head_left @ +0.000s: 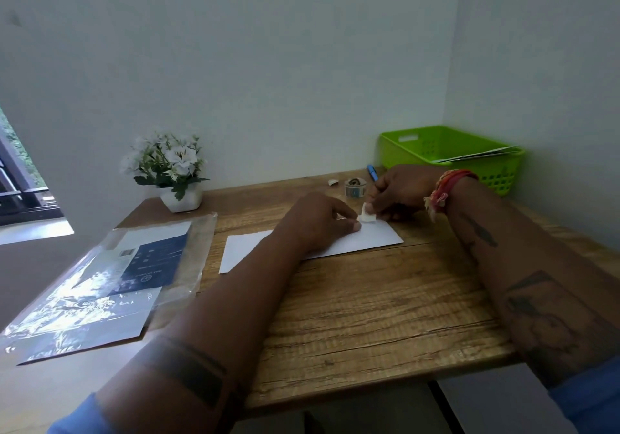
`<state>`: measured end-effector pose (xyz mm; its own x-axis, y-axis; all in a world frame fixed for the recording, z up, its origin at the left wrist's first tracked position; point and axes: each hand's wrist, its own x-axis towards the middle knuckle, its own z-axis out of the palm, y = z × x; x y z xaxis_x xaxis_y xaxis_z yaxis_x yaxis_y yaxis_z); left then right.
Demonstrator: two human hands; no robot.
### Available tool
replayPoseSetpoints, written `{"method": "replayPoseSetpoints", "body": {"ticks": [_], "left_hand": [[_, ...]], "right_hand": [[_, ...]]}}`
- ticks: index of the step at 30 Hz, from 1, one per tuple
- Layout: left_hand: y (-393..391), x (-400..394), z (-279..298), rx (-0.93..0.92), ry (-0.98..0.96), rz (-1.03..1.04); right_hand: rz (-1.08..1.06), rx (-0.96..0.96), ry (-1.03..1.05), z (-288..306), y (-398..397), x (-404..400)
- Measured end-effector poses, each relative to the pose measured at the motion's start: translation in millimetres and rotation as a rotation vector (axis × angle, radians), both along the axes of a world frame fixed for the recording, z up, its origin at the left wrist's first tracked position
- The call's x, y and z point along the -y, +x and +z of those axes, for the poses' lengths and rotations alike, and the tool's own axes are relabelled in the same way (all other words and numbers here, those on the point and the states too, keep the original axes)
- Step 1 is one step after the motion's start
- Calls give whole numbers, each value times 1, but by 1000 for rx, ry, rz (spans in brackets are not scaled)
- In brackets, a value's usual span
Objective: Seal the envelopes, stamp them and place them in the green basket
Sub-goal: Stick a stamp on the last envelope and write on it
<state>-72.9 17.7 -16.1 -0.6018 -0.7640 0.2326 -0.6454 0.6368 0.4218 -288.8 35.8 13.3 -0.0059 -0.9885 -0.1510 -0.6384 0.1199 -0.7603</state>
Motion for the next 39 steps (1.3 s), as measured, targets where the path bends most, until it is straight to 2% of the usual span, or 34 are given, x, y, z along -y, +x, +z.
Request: {"method": "replayPoseSetpoints", "body": {"ticks": [5,39], "left_hand": [[-3,-1,-2,43,-61,-23],[-2,-4,-2,51,-58,-24]], "right_hand": [[31,-61,6,1,0,-1],[103,-324,-89,0,7,0]]}}
